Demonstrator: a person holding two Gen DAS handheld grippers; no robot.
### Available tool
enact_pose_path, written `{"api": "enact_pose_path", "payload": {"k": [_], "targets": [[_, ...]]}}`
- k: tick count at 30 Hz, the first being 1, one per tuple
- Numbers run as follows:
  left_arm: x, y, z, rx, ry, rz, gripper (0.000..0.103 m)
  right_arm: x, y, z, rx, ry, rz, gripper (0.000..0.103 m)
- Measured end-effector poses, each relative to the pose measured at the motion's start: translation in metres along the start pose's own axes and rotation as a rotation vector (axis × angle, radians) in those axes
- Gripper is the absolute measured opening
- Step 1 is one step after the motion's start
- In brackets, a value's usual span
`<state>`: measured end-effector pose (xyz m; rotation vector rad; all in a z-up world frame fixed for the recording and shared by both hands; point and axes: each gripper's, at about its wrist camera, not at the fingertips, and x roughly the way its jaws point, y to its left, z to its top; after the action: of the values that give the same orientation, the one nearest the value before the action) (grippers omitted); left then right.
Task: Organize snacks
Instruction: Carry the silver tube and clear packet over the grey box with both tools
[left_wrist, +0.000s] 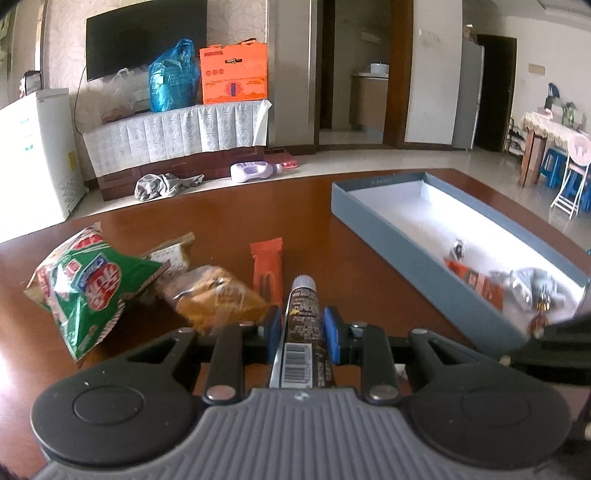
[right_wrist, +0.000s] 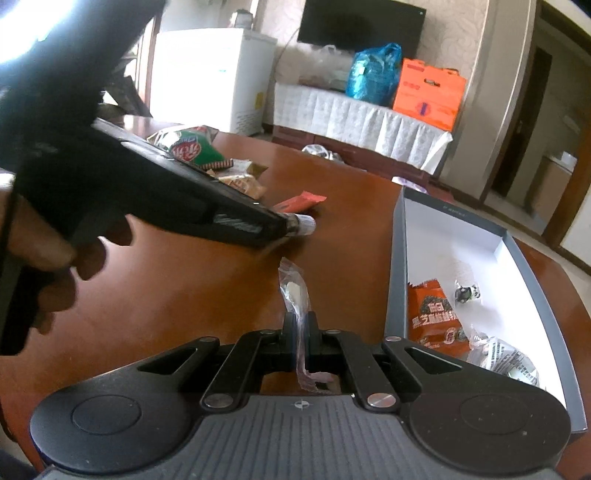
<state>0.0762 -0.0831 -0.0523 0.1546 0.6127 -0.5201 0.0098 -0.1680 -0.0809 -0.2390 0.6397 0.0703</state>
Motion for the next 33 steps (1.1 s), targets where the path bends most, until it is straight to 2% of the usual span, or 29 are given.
{"api": "enact_pose_path", "payload": {"k": [4,6,10,12,16,22,25,26,28,30,33], "targets": [[0.004,-0.005,-0.008,0.018,0.044,0.002,0.024,0.001,0.0,0.0,0.004,-0.002,-0.001,0.006],[0.01,-0.011,-0.008,0.06,0.05,0.018,0.024,0.001,-0.001,-0.001,0.006,-0.003,-0.003,0.008],[0.019,-0.015,-0.007,0.081,0.067,0.034,0.03,0.005,-0.005,0.0,0.036,-0.006,0.01,0.013],[0.022,-0.015,-0.006,0.074,0.061,0.05,0.035,0.008,-0.004,0.002,0.027,-0.009,0.011,0.017],[0.027,-0.014,-0.003,0.062,0.056,0.052,0.035,0.012,-0.002,0.005,0.01,-0.02,-0.018,0.032],[0.03,-0.015,-0.001,0.054,0.05,0.045,0.035,0.012,-0.004,0.006,-0.007,-0.045,-0.053,0.046],[0.032,-0.014,0.0,0.054,0.05,0.035,0.034,0.023,-0.006,0.009,0.008,-0.026,-0.036,0.045],[0.031,-0.013,-0.001,0.054,0.048,0.022,0.028,0.024,-0.008,0.01,0.022,-0.028,-0.022,0.043],[0.029,-0.01,-0.002,0.052,0.05,-0.007,0.023,0.025,-0.009,0.012,0.03,-0.018,0.001,0.033],[0.024,-0.006,-0.004,0.061,0.052,-0.035,0.023,0.023,-0.007,0.012,0.003,-0.013,-0.004,0.021],[0.016,-0.006,-0.009,0.091,0.058,-0.085,0.023,0.017,-0.007,0.007,-0.019,-0.005,0.002,0.015]]}}
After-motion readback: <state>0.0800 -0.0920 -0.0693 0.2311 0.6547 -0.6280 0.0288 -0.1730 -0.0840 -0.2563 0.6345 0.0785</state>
